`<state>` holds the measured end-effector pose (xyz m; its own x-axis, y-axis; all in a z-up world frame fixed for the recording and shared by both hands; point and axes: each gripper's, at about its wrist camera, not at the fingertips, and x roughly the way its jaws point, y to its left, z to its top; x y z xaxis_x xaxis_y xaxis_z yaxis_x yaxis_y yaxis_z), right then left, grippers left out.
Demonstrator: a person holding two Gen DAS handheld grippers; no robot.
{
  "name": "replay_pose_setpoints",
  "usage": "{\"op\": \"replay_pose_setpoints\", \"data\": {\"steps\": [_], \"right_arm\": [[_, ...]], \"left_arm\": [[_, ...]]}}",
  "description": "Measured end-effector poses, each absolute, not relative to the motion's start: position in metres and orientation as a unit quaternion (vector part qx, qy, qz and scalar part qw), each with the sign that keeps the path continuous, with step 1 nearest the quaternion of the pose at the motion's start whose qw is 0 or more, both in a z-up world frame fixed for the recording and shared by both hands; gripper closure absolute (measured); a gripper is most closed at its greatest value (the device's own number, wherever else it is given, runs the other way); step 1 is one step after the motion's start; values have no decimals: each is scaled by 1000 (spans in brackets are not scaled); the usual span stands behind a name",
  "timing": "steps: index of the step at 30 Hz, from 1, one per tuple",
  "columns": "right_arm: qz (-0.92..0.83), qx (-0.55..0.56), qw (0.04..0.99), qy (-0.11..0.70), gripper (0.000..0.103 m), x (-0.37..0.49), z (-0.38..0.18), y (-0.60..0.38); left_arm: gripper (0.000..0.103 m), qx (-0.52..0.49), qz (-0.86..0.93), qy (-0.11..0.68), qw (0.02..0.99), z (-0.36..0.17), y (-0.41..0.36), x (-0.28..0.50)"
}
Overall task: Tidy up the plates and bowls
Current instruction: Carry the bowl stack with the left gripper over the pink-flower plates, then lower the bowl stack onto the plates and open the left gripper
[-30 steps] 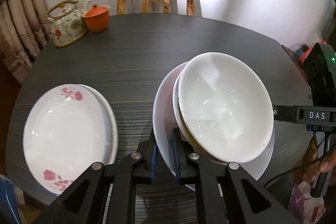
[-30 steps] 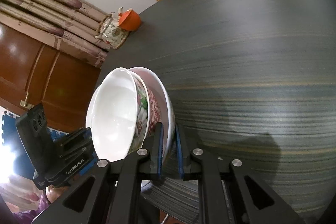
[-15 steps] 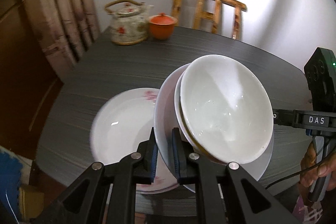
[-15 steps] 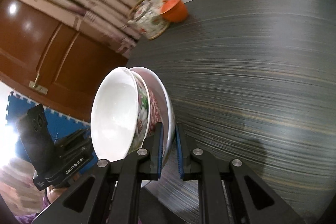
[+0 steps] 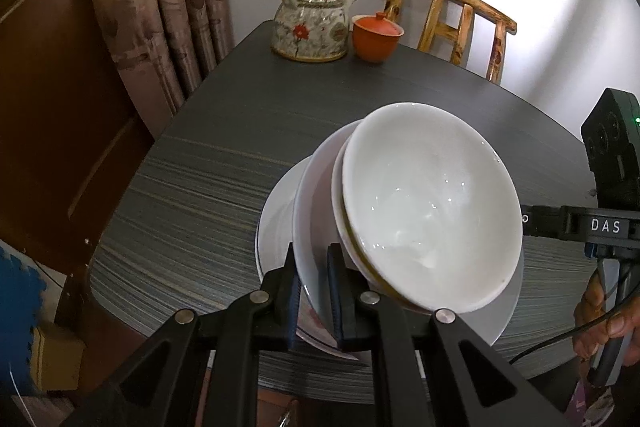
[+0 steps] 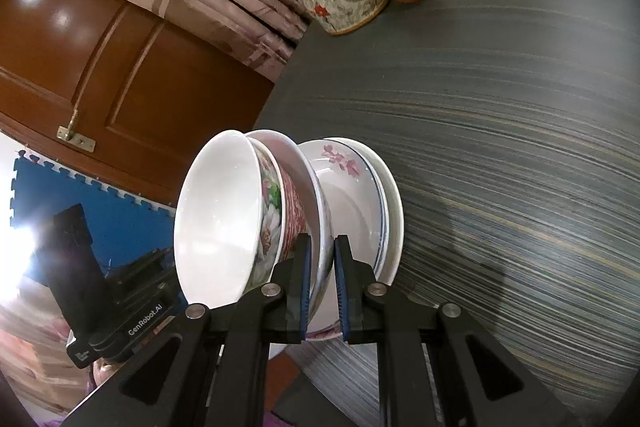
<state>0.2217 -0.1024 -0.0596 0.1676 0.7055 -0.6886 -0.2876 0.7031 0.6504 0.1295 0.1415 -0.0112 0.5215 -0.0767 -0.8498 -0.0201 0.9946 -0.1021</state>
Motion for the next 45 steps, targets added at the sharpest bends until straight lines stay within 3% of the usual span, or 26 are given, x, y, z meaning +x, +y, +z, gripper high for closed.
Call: {"op": "replay_pose_setpoints", "data": {"steps": [21, 26, 28, 30, 32, 35, 37, 39, 45], "right_arm": [[326, 189, 737, 561, 90, 227, -82, -94], [323, 183, 754, 542, 89, 222, -77, -96], [313, 157, 773, 529, 83, 218, -69, -95], [291, 139, 797, 510, 64, 213, -60, -99], [282, 132, 814, 490, 61, 207, -51, -104], [262, 116, 848, 447, 45, 190, -29, -111], [255, 104, 869, 411, 41, 173, -16, -113], [232, 80, 892, 381, 23, 148, -4, -110], [192, 84, 916, 343, 13, 98, 8, -100]], "left_arm": [[92, -63, -21, 491, 869, -36, 151, 136], [85, -37, -6, 484, 874, -28, 147, 127], [76, -19, 8, 481, 876, -23, 146, 121], [74, -11, 12, 475, 880, -17, 145, 114], [71, -9, 17, 470, 883, -11, 145, 105], [69, -4, 24, 456, 889, -3, 144, 90], [69, -6, 27, 444, 896, 2, 142, 78], [69, -7, 17, 428, 904, 8, 139, 68], [63, 24, 40, 389, 920, 23, 122, 46]]}}
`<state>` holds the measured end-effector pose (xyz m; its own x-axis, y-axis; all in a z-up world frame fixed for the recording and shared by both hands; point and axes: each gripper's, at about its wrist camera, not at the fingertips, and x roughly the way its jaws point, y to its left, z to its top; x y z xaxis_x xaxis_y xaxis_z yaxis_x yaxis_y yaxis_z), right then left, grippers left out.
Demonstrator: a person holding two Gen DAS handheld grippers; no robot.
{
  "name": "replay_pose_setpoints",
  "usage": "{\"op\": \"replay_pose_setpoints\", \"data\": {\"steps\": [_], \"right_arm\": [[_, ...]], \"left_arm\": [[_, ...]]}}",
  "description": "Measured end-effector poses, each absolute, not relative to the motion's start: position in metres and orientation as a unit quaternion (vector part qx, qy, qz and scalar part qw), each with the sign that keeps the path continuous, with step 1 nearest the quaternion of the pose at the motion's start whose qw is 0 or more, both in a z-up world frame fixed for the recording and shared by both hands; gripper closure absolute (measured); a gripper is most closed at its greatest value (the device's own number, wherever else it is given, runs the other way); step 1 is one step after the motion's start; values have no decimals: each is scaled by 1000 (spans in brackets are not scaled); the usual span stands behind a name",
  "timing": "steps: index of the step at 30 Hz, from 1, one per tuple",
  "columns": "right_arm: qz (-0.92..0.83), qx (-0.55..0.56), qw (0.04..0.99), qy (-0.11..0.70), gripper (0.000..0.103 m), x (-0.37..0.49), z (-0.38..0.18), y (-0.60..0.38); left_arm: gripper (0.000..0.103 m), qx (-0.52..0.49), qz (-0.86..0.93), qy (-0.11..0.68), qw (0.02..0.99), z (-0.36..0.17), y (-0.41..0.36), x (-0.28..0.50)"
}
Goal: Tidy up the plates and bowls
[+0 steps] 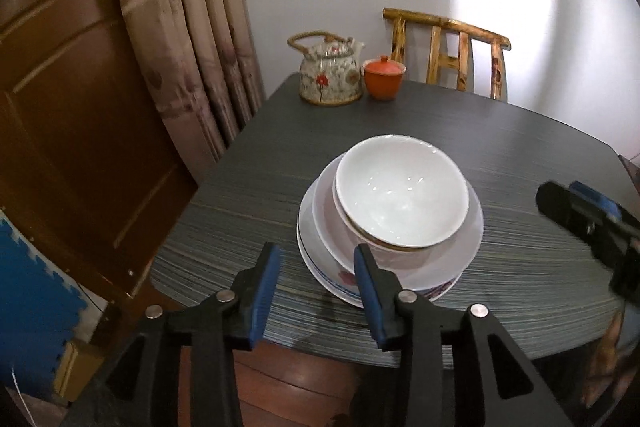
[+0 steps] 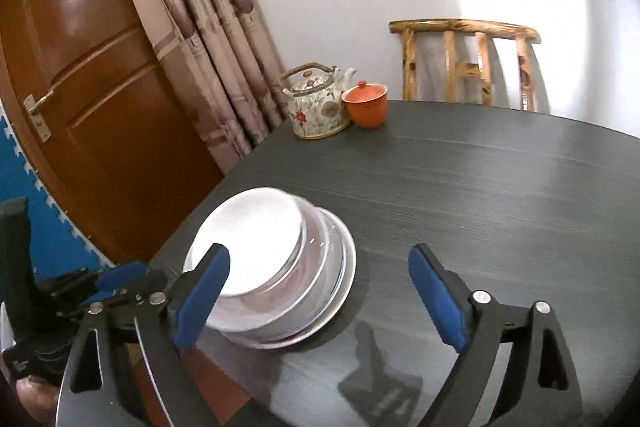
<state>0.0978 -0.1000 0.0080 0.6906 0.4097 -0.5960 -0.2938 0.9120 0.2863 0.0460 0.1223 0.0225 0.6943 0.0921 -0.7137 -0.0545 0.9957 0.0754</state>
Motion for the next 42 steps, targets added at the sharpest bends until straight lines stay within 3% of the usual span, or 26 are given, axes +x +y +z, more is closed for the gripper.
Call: {"op": "replay_pose_setpoints", "data": {"steps": [4, 13, 17, 42], "right_arm": [[180, 52, 929, 319, 12, 70, 14, -88], [163, 41, 942, 289, 6, 41, 23, -90], [157, 43, 942, 293, 6, 34, 20, -95], [161, 37, 943, 289, 4, 27, 19, -90]], "left_arm": [[45, 41, 38, 360, 931, 33, 114, 31], [43, 44, 15, 344, 938, 41, 105, 14], [34, 40, 18, 334, 942, 45, 107, 9], [28, 45, 8, 352, 935, 38, 105, 16]]}}
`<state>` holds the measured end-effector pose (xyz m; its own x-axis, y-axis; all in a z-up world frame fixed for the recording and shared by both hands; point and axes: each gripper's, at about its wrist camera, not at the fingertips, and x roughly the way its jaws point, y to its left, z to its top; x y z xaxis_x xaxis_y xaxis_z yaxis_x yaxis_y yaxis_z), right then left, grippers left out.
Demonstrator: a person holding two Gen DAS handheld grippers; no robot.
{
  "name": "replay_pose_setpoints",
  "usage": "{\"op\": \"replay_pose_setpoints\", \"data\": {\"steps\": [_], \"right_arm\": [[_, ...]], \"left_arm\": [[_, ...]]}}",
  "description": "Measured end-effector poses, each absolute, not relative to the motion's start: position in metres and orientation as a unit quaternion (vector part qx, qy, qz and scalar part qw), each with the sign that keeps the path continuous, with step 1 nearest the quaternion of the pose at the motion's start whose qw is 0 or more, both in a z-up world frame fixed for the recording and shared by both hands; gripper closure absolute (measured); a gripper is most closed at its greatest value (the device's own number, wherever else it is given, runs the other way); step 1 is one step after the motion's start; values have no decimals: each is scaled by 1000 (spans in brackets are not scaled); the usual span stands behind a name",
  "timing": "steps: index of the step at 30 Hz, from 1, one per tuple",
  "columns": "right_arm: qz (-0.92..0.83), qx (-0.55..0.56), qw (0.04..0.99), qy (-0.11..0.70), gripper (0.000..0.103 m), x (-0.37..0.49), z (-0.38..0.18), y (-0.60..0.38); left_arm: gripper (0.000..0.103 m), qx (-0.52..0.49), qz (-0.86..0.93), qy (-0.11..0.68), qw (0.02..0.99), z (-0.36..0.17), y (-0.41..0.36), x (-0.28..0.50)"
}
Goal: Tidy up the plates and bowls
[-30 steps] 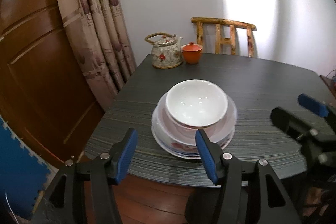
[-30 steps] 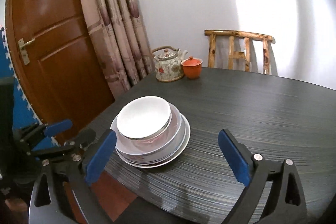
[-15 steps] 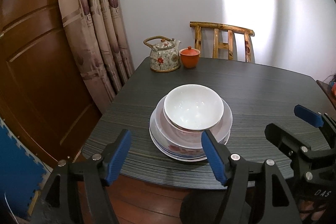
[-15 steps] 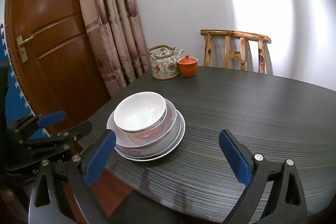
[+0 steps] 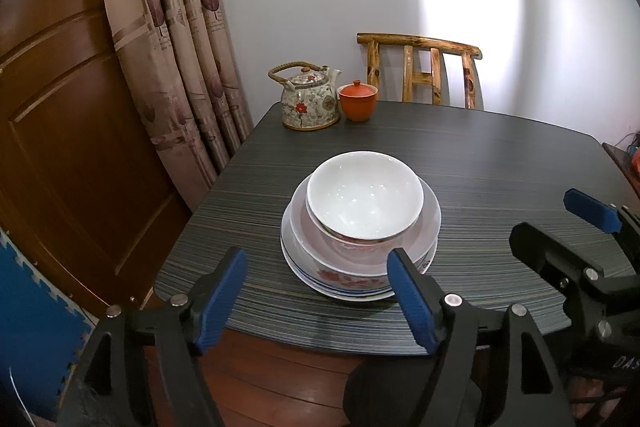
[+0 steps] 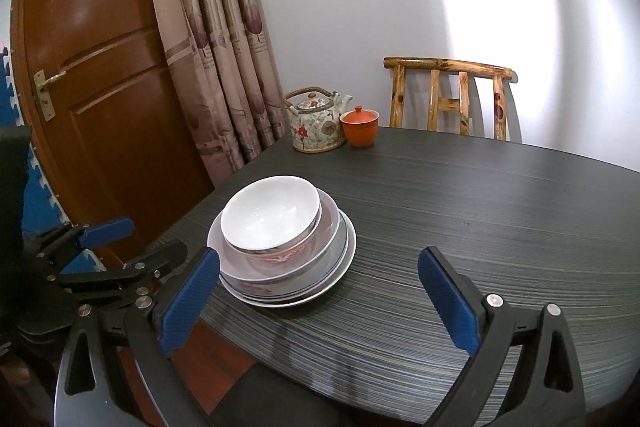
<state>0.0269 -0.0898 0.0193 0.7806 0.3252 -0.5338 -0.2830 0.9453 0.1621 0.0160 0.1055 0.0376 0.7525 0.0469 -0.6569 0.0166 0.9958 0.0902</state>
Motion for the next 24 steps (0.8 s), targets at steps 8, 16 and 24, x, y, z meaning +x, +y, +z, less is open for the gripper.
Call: {"op": "replay_pose_setpoints", "data": {"steps": [8, 16, 24], "right_arm": [[162, 35, 942, 291, 3, 27, 18, -90], [162, 36, 942, 290, 3, 27, 19, -89], [159, 38, 944, 288, 3, 25, 18, -90]], "left_arm": [[26, 45, 10, 355, 934, 36, 107, 19], [26, 34, 6, 361, 932, 34, 110, 21], [26, 31, 1, 367, 930, 31, 110, 22]]}}
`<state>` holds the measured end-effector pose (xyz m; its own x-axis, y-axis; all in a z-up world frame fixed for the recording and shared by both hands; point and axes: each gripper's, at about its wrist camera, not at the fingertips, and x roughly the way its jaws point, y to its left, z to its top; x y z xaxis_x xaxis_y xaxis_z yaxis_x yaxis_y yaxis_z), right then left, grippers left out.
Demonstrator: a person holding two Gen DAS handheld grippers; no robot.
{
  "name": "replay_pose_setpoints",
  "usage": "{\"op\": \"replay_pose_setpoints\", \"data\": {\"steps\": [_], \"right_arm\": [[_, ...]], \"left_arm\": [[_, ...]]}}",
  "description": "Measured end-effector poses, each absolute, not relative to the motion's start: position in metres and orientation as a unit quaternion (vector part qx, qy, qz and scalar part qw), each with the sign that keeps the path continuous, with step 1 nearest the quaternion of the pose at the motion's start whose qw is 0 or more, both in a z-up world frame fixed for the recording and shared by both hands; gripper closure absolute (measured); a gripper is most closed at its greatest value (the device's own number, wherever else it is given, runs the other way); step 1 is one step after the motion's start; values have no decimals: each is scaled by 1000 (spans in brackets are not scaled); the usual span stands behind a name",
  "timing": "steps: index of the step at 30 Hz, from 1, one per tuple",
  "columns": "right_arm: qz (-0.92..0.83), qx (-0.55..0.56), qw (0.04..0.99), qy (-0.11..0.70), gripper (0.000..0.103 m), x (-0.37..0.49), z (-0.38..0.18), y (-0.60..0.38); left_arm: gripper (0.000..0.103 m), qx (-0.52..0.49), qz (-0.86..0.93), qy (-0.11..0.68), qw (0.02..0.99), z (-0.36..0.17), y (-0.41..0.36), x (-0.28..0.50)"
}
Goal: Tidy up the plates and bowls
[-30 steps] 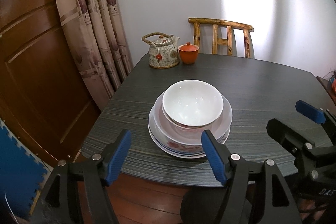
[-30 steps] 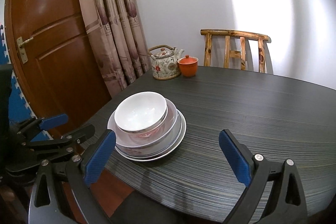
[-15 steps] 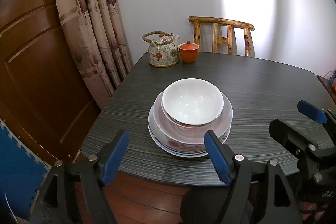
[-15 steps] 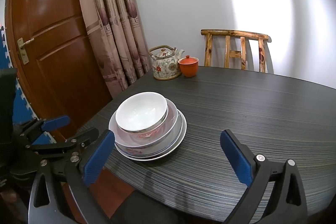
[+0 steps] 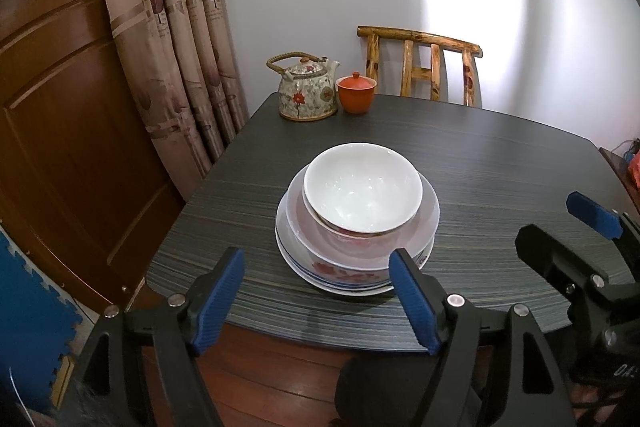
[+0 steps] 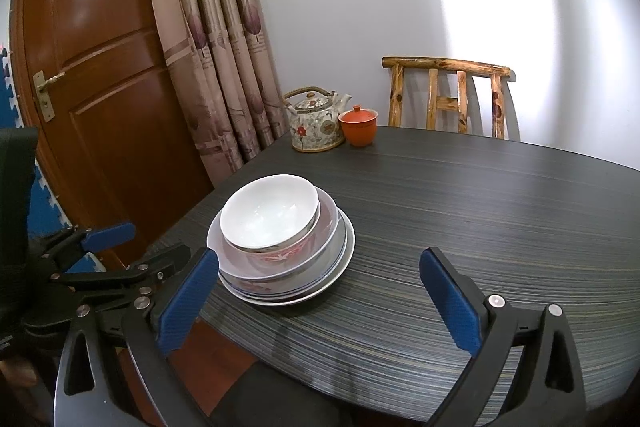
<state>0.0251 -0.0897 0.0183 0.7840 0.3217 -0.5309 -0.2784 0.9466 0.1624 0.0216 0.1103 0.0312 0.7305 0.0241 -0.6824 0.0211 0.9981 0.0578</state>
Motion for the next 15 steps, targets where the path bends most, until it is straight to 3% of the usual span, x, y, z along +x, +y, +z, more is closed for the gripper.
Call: {"op": "replay_pose_setpoints", "data": {"steps": [15], "right_arm": [[143, 30, 948, 283, 2, 22, 19, -92]], "left_arm": [[26, 34, -1, 369, 929, 29, 111, 23]]}}
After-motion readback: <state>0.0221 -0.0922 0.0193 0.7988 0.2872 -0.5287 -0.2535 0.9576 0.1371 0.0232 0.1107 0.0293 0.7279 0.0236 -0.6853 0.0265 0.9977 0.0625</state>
